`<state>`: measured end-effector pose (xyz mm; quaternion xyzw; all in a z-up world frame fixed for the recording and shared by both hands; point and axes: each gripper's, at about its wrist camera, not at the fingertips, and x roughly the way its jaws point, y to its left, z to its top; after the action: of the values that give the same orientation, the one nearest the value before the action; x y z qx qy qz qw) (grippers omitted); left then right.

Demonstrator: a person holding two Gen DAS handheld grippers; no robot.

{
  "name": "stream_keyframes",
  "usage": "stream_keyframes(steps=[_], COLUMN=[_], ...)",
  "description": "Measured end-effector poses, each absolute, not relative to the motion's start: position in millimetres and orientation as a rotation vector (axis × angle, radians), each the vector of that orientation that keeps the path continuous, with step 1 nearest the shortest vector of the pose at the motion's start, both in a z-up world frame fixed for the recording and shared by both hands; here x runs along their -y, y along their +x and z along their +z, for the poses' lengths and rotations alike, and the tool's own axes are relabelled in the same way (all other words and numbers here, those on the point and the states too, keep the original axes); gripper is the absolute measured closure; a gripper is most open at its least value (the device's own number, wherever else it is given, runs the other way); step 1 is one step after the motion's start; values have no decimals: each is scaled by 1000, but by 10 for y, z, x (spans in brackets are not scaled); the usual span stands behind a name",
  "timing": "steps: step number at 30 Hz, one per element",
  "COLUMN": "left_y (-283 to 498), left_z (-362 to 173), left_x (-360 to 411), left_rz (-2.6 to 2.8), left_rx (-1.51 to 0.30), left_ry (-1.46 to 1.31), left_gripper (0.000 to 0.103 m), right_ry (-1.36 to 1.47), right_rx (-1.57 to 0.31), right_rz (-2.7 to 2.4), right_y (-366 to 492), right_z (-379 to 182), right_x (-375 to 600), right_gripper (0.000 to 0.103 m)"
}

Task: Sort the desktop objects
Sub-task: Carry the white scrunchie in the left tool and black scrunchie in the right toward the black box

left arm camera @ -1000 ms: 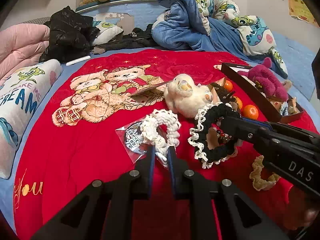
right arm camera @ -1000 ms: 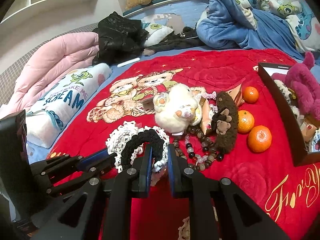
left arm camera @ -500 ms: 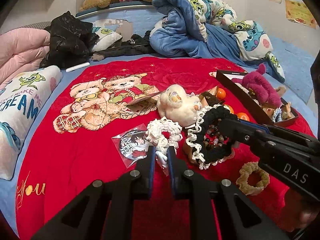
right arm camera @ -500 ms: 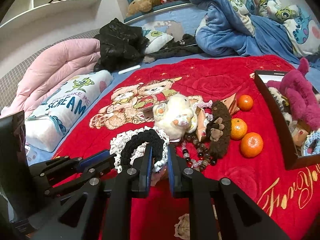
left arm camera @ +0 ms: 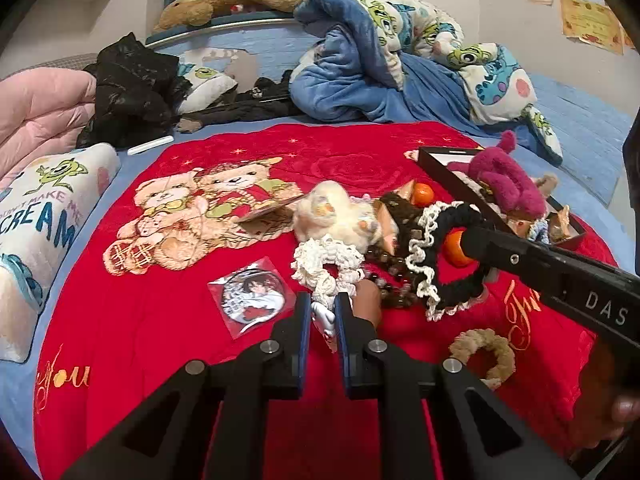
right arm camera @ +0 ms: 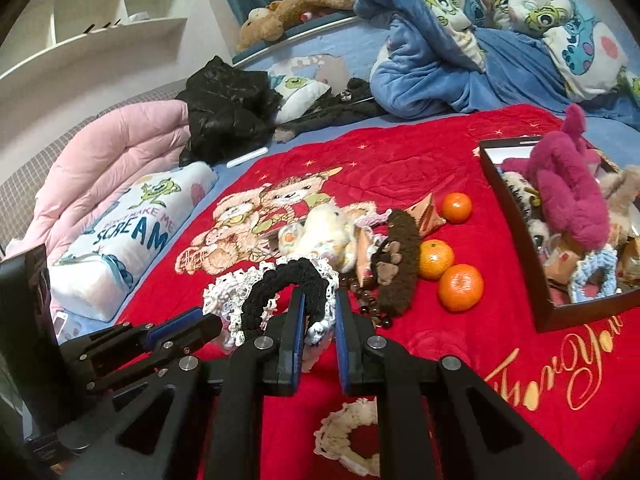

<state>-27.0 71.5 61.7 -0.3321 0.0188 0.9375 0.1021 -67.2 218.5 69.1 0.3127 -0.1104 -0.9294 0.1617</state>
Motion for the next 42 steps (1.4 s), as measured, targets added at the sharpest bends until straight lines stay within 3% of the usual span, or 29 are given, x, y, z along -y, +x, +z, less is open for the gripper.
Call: stream_keyframes(steps=[7,28,42], left_y=[-312,-457,-634], left_z=[589,877,824], left_x=[-1009,-2592,-3100], left_rz=[2724,2524,2443], left_rx=[-89,-55,-57], left_ry=[-998,-910,-901], left_gripper=[90,90,90], right_ry=[866,781,804], right_rx=[322,814,841], right_rz=[-2691,-2930,-2944], right_y=[-602,-352,-504], right_z=[756,751,688], right_x=[-2352,-4444,-4563], right_gripper=[89,89,89])
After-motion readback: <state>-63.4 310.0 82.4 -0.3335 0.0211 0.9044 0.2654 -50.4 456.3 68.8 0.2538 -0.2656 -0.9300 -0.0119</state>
